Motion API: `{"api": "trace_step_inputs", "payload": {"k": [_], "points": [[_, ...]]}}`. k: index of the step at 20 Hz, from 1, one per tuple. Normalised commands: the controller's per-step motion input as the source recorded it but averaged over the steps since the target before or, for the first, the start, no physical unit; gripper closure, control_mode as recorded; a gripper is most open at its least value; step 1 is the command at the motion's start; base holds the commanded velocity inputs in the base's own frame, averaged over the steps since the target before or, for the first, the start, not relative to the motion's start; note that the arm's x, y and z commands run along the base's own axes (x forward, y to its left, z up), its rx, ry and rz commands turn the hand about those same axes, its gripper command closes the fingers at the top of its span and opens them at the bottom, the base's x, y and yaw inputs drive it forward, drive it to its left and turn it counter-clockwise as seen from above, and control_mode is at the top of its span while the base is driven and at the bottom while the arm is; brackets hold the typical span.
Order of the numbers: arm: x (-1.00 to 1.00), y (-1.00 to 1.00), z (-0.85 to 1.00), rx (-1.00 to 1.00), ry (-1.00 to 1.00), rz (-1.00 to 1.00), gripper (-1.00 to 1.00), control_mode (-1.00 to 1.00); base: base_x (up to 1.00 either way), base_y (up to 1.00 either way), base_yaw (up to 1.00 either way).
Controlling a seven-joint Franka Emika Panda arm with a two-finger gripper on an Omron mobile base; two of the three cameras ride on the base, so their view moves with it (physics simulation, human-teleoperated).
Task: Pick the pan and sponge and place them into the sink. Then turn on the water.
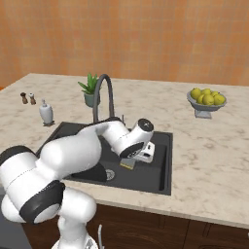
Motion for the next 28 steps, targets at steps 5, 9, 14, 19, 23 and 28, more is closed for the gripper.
{"api": "trace_step_inputs", "payload": {"k": [5,9,14,19,23,28], "points": [[0.22,0.67,-0.15,0.06,0.10,0.09,1.00,-1.00,0.00,0.00,0.00],[0.22,0.22,-0.30,0.16,0.05,0.13,1.00,-1.00,0.00,0.00,0.00],[0.36,0.20,-0.41,0.12,0.05,0.14,1.00,-1.00,0.00,0.00,0.00],[0.37,0.13,-0.33,0.03,0.04,0.08,1.00,-1.00,0.00,0.00,0.00],[0.27,0.02,-0.37,0.03,0.02,0.06,1.00,-1.00,0.00,0.00,0.00],[0.25,0.00,-0.48,0.06,0.02,0.06,1.00,-1.00,0.00,0.00,0.00]]}}
